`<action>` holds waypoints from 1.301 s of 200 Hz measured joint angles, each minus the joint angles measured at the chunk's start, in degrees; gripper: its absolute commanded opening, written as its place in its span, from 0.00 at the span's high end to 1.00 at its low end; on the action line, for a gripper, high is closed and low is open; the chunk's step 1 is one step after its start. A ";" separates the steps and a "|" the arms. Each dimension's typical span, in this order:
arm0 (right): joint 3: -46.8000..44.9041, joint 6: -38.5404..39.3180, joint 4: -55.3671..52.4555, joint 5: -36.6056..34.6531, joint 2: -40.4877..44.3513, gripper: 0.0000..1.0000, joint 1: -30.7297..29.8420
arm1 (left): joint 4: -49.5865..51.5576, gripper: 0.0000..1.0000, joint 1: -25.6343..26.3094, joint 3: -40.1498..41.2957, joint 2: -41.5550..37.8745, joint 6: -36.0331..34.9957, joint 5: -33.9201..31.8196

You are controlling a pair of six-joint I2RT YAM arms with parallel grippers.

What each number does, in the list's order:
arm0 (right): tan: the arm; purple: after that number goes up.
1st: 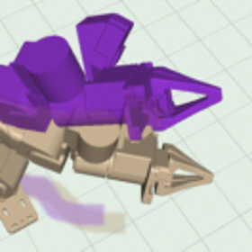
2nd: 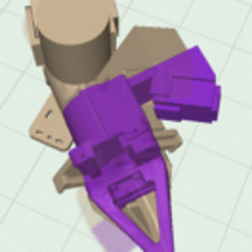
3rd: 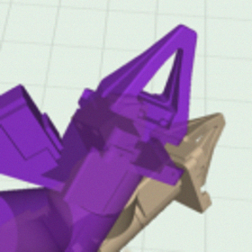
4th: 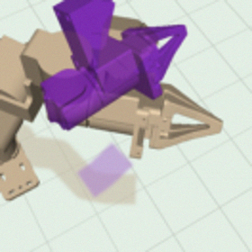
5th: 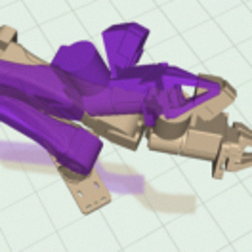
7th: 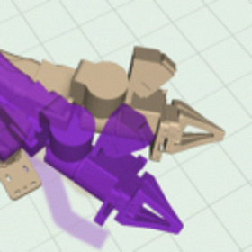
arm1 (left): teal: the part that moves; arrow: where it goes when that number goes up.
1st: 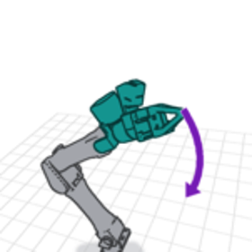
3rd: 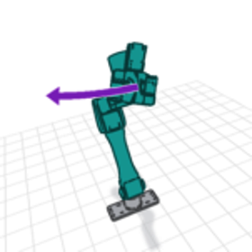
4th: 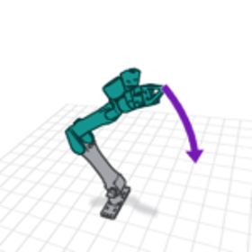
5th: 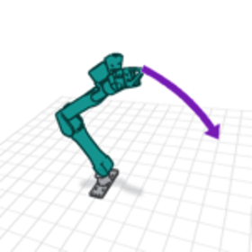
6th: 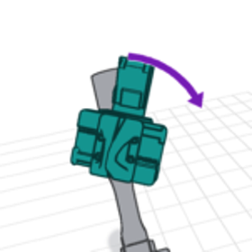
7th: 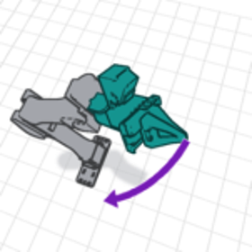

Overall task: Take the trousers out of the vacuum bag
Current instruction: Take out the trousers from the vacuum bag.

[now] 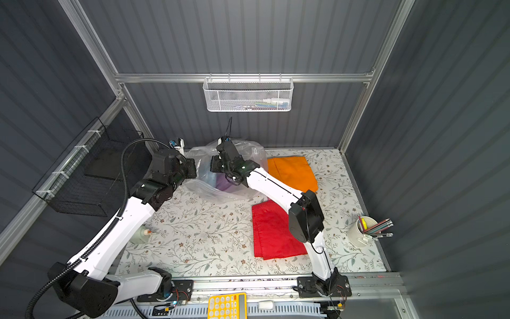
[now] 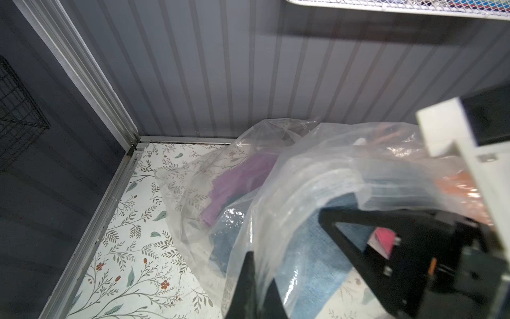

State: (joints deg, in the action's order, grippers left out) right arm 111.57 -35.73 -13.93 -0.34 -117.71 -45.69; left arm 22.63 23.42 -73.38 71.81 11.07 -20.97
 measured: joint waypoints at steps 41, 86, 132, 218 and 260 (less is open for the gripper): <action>-6.12 0.04 0.74 0.22 5.73 1.00 1.88 | 0.02 1.00 0.00 0.02 0.00 -0.02 -0.07; -14.49 -0.96 3.10 0.15 7.89 1.00 2.38 | 0.11 1.00 0.00 0.02 0.11 -0.07 -0.28; -19.23 -1.29 2.67 -0.46 12.04 1.00 2.67 | 0.09 1.00 0.00 0.50 0.83 -0.17 -0.52; -17.27 -0.02 -1.44 -2.36 15.34 1.00 -0.42 | 0.04 1.00 -0.26 1.27 1.62 0.52 -0.50; -16.02 1.29 -3.93 -2.27 16.57 1.00 0.57 | -0.02 1.00 -0.26 2.16 1.66 1.40 -0.46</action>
State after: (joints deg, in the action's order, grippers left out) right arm 95.55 -34.44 -17.87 -2.61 -101.14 -45.12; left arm 22.61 23.16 -71.22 73.47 12.47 -21.43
